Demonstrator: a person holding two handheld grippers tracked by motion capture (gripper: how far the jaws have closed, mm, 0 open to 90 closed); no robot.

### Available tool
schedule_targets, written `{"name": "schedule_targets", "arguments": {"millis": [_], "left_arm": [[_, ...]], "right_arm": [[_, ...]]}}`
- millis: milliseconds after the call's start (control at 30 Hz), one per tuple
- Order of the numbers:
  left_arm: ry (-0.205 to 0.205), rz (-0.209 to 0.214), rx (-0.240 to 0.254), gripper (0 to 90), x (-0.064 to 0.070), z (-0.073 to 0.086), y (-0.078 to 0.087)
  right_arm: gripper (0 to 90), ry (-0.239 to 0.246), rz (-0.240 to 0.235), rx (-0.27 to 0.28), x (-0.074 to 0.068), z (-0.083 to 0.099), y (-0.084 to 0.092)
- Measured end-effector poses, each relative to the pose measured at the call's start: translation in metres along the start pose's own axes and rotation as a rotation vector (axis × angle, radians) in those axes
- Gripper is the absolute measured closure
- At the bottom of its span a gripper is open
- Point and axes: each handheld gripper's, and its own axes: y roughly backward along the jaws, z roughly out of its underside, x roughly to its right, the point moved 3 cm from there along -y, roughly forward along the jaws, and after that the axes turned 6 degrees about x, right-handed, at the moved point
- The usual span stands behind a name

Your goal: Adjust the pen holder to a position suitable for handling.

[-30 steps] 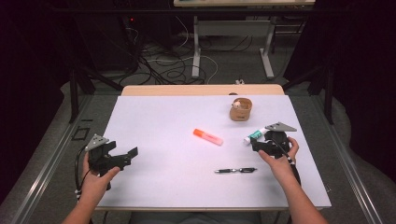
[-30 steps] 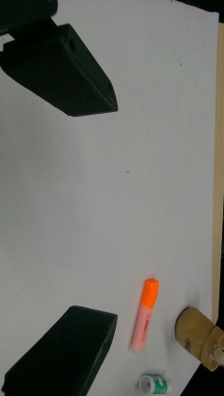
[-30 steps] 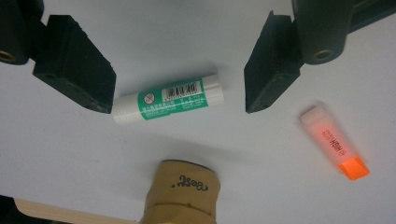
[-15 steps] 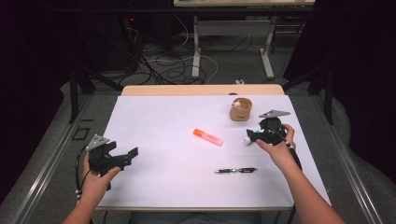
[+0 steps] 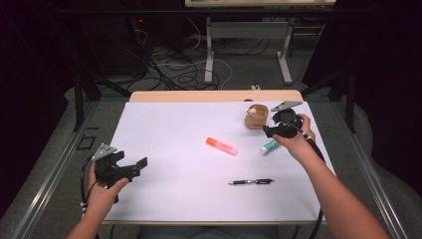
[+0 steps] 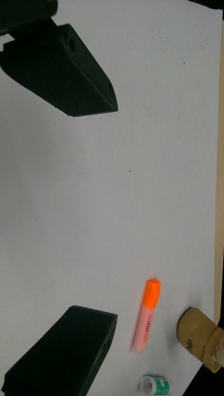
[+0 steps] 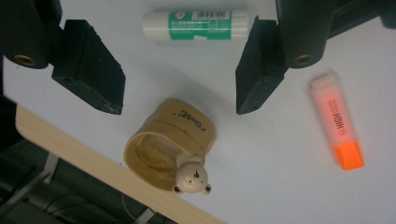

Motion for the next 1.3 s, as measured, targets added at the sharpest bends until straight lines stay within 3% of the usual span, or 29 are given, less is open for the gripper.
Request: {"name": "schedule_targets", "arguments": {"millis": [67,300,367,567,733,800,833,933,967,1000,1067,1100,1133,1300], "left_arm": [[-0.002,0.000,-0.001,2.0,0.000,0.000,0.000],[-0.003,0.001,-0.003,2.0,0.000,0.000,-0.001],[-0.003,0.002,-0.004,2.0,0.000,0.000,-0.001],[-0.001,0.006,-0.006,2.0,0.000,0.001,-0.002],[-0.001,0.009,-0.013,2.0,0.000,0.001,-0.003],[0.002,0.010,-0.014,2.0,0.000,0.001,-0.003],[0.002,0.010,-0.014,2.0,0.000,0.001,-0.003],[0.003,0.010,-0.010,2.0,0.000,0.001,-0.004],[0.003,0.010,-0.011,2.0,0.000,0.001,-0.004],[0.003,0.010,-0.011,2.0,0.000,0.001,-0.004],[0.003,0.011,-0.014,2.0,0.000,0.002,-0.004],[0.000,0.011,-0.018,2.0,-0.001,0.002,-0.005],[0.000,0.011,-0.018,2.0,-0.001,0.002,-0.005],[-0.002,0.012,-0.016,2.0,0.000,0.002,-0.006]], "right_arm": [[33.2,0.036,0.004,-0.003,0.001,-0.006,-0.001],[32.2,0.086,-0.038,-0.086,0.005,-0.017,-0.010],[32.4,0.104,-0.056,-0.133,0.006,-0.022,-0.015],[24.1,0.199,-0.032,-0.166,0.009,-0.035,-0.024],[23.1,0.266,-0.061,-0.180,0.010,-0.044,-0.035],[27.3,0.294,-0.060,-0.193,0.010,-0.045,-0.038],[30.1,0.337,-0.069,-0.207,0.012,-0.047,-0.040],[34.9,0.395,-0.096,-0.205,0.013,-0.048,-0.046],[34.9,0.395,-0.096,-0.205,0.013,-0.048,-0.046],[38.2,0.437,-0.113,-0.191,0.014,-0.048,-0.050],[39.4,0.413,-0.132,-0.208,0.012,-0.047,-0.050],[43.2,0.461,-0.183,-0.182,0.013,-0.046,-0.057],[44.0,0.477,-0.198,-0.181,0.013,-0.045,-0.059],[42.8,0.546,-0.198,-0.225,0.015,-0.039,-0.069]]}}
